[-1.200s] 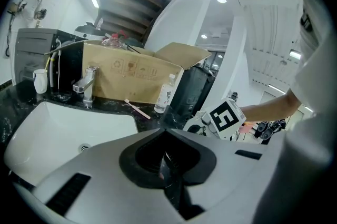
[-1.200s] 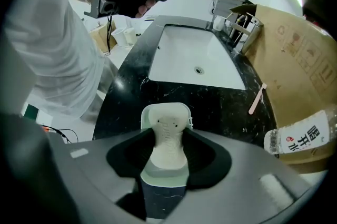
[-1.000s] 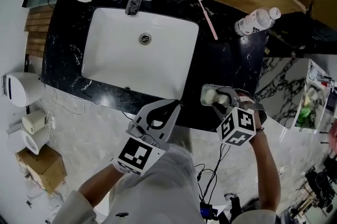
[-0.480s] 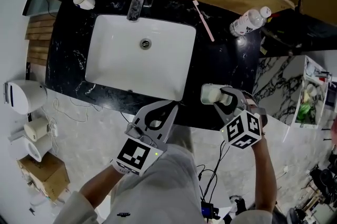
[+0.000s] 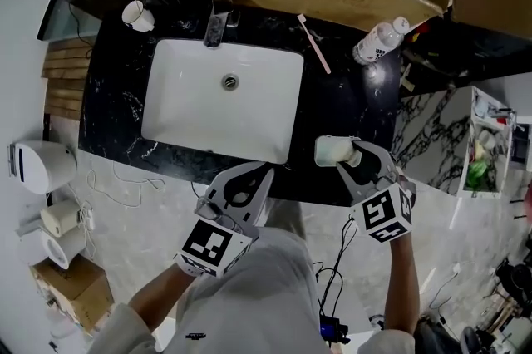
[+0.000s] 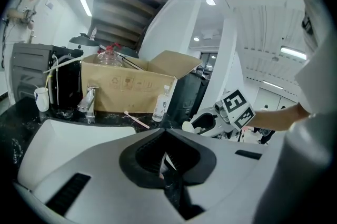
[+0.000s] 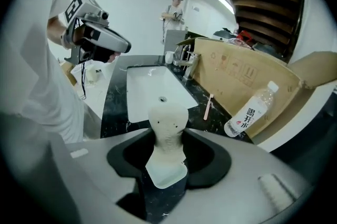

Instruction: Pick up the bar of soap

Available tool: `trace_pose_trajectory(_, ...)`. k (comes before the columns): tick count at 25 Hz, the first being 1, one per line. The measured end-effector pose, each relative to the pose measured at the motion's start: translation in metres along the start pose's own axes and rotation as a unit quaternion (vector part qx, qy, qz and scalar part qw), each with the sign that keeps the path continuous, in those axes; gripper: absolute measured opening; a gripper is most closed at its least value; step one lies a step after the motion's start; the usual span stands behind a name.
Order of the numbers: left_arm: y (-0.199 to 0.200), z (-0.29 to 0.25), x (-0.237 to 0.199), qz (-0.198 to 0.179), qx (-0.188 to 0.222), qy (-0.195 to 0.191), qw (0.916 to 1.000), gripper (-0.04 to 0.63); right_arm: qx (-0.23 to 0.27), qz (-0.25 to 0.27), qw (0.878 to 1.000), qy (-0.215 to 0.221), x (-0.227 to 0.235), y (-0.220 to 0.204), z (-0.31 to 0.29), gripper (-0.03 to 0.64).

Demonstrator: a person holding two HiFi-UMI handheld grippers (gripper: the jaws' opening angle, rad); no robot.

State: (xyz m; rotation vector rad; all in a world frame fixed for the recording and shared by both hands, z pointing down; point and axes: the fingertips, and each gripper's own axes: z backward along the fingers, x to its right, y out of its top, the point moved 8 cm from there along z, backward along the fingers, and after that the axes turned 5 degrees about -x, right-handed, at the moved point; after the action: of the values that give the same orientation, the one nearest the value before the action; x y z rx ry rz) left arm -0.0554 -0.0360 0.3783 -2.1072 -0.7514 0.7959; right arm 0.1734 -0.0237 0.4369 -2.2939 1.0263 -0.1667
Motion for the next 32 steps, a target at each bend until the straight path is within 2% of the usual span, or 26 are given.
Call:
trace_pose_trajectory(7,0.014,0.017,0.001,-0.021,0.020,0.004,0.9996,0.000,0.069,-0.085,0.993,-0.049,0.002,0.015,0.036,0.184)
trace_pose_trajectory(13,0.024,0.032,0.004,-0.018,0.042,0.011,0.9989,0.000,0.123,-0.124,0.981,-0.086,-0.001,0.031,0.068,0.184)
trace_pose_trajectory(19,0.031,0.044,0.004,-0.018,0.061,0.017,0.9978,0.000,0.177,-0.130,0.969,-0.110,-0.015,0.050,0.092,0.184)
trace_pose_trajectory(23,0.035,0.053,0.003,-0.023,0.074,0.026,0.9967,0.000,0.223,-0.153,0.956,-0.118,-0.033,0.064,0.106,0.184)
trace_pose_trajectory(32,0.035,0.072,0.004,-0.015,0.089,0.037,0.9952,0.000,0.303,-0.143,0.931,-0.145,-0.057,0.085,0.133,0.184)
